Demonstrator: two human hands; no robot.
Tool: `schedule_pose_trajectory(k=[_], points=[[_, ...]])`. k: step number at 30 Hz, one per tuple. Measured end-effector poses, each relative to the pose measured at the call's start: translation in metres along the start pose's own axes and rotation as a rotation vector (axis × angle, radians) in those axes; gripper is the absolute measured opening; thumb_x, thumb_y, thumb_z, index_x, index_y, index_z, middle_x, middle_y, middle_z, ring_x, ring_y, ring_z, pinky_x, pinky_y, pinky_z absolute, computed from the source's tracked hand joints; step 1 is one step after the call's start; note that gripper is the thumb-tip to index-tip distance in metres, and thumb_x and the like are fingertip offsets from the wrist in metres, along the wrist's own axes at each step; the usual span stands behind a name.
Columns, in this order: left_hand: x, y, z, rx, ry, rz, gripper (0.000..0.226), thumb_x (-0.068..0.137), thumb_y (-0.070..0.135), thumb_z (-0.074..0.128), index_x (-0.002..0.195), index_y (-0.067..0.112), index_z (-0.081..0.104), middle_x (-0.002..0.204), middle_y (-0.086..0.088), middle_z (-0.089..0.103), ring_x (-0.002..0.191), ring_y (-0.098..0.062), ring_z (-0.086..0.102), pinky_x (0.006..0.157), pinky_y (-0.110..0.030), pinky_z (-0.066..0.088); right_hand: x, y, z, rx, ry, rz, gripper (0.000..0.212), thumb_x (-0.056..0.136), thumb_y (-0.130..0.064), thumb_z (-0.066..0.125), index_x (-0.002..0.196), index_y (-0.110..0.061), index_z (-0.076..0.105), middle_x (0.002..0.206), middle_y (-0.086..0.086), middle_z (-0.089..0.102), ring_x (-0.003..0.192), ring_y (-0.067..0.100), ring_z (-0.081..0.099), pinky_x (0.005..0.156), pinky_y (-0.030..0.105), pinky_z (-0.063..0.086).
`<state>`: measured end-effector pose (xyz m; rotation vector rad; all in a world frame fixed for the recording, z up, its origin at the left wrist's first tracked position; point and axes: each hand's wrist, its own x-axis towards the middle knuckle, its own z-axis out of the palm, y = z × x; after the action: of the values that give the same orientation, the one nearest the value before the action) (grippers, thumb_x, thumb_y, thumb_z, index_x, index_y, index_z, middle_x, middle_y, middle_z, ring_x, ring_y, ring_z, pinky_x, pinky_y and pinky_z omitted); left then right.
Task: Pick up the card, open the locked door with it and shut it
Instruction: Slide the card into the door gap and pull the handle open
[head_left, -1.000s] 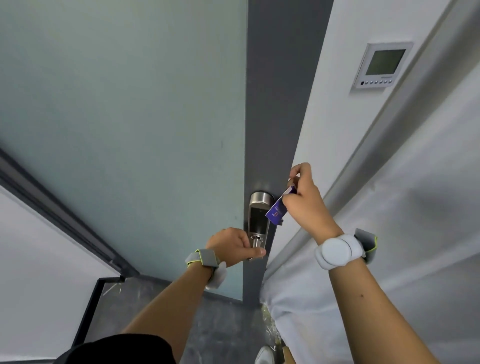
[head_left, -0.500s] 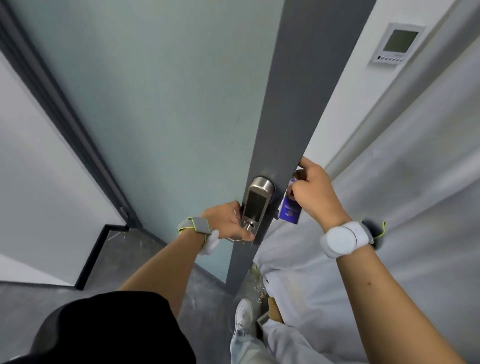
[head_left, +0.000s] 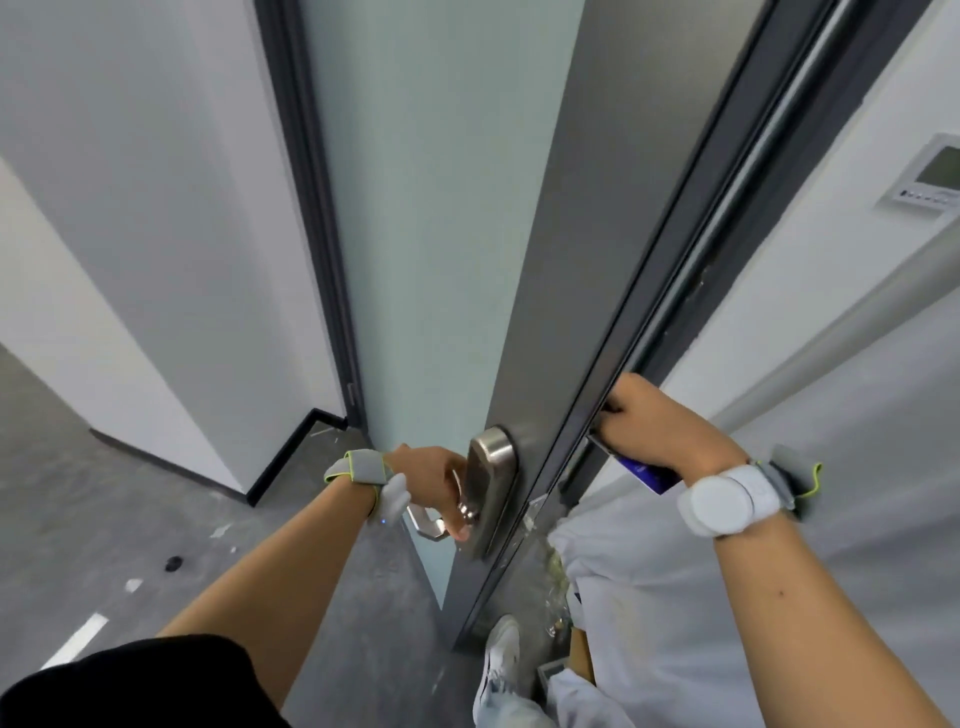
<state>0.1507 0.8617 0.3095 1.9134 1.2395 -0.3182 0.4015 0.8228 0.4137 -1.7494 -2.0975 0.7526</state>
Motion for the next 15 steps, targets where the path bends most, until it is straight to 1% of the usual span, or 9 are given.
schedule_pose_trajectory(k=[1,3,5,6,7,9,10,12,15], points=[[-0.010,-0.006,0.001,-0.007,0.003,-0.023,0.031,0.050,0.044,0.089,0.071,0.039,0.067,0.070,0.025,0.069,0.071,0.005,0.065,0.081,-0.020,0.050,0.001,-0.011,0.003,-0.003,-0.060,-0.030,0.046,0.076,0.006,0.044,0.095,-0.026,0.070,0.092,0.002,0.075,0.090,0.022,0.070,0.083,0.037,0.057],[-0.029,-0.022,0.005,-0.017,0.012,-0.055,0.022,0.056,0.033,0.088,0.060,0.038,0.067,0.063,0.023,0.065,0.068,0.000,0.064,0.076,-0.019,0.051,0.005,-0.033,0.012,-0.009,-0.173,-0.098,0.073,0.073,0.014,0.041,0.075,-0.054,0.068,0.076,0.002,0.070,0.072,0.016,0.064,0.069,0.026,0.053],[-0.049,-0.042,0.010,-0.038,0.020,-0.088,0.027,0.061,0.024,0.086,0.050,0.035,0.064,0.054,0.020,0.062,0.061,-0.003,0.060,0.063,-0.014,0.049,0.005,-0.059,0.029,-0.027,-0.298,-0.143,0.083,0.074,0.016,0.040,0.063,-0.063,0.061,0.065,-0.001,0.062,0.061,0.008,0.056,0.061,0.018,0.045],[-0.054,-0.045,0.010,-0.024,0.003,-0.090,0.029,0.064,0.019,0.085,0.051,0.034,0.063,0.053,0.018,0.060,0.056,-0.001,0.057,0.056,-0.010,0.046,0.004,-0.064,0.034,-0.041,-0.339,-0.145,0.080,0.076,0.015,0.040,0.070,-0.062,0.063,0.060,-0.009,0.061,0.057,0.001,0.054,0.059,0.015,0.043],[-0.064,-0.054,0.010,-0.019,0.005,-0.095,0.031,0.066,0.016,0.084,0.054,0.034,0.062,0.055,0.017,0.059,0.055,0.001,0.054,0.052,-0.008,0.044,0.005,-0.071,0.043,-0.063,-0.392,-0.166,0.073,0.077,0.012,0.041,0.086,-0.055,0.067,0.057,-0.015,0.060,0.052,-0.006,0.053,0.057,0.010,0.041],[-0.085,-0.071,0.013,-0.025,0.035,-0.108,0.035,0.070,0.010,0.081,0.061,0.035,0.058,0.063,0.017,0.058,0.059,0.000,0.054,0.054,-0.009,0.044,0.006,-0.088,0.062,-0.106,-0.468,-0.192,0.058,0.079,0.009,0.044,0.114,-0.031,0.069,0.057,-0.018,0.058,0.053,-0.014,0.054,0.055,0.004,0.039],[-0.096,-0.079,0.014,-0.038,0.063,-0.120,0.037,0.072,0.008,0.079,0.062,0.035,0.056,0.065,0.017,0.057,0.062,-0.001,0.055,0.057,-0.011,0.044,0.006,-0.096,0.071,-0.127,-0.490,-0.200,0.059,0.079,0.007,0.044,0.121,-0.028,0.066,0.061,-0.018,0.057,0.054,-0.013,0.053,0.056,0.005,0.040],[-0.119,-0.097,0.016,-0.072,0.125,-0.162,0.040,0.076,0.004,0.074,0.062,0.034,0.052,0.063,0.015,0.054,0.060,-0.002,0.053,0.055,-0.010,0.043,0.008,-0.111,0.089,-0.160,-0.530,-0.223,0.070,0.078,0.004,0.043,0.130,-0.040,0.058,0.073,-0.016,0.062,0.063,-0.007,0.056,0.064,0.012,0.045],[-0.152,-0.123,0.019,-0.104,0.235,-0.223,0.044,0.078,-0.003,0.068,0.057,0.029,0.048,0.059,0.013,0.053,0.062,-0.006,0.050,0.052,-0.009,0.038,0.015,-0.132,0.112,-0.199,-0.549,-0.252,0.073,0.076,-0.004,0.042,0.135,-0.047,0.048,0.110,-0.013,0.063,0.102,0.010,0.061,0.084,0.024,0.048]])
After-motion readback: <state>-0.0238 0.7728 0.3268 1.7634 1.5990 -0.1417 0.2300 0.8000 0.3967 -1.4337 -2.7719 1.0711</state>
